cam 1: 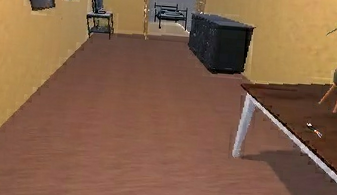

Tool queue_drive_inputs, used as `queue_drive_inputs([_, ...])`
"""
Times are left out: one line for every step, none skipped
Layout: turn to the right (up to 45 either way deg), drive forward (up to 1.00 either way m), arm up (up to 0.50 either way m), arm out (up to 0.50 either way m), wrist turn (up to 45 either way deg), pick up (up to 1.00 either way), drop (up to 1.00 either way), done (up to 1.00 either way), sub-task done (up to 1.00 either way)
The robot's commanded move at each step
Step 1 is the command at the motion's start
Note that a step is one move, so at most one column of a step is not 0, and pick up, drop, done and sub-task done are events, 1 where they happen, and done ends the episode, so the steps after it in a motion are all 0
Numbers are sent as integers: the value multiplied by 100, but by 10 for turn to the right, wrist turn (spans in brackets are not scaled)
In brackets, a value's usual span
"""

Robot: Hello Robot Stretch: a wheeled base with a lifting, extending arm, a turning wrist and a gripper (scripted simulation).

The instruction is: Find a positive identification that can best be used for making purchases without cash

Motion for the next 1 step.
queue_drive_inputs([0, 100, 0, 0, 0, 0, 0, 0, 0])
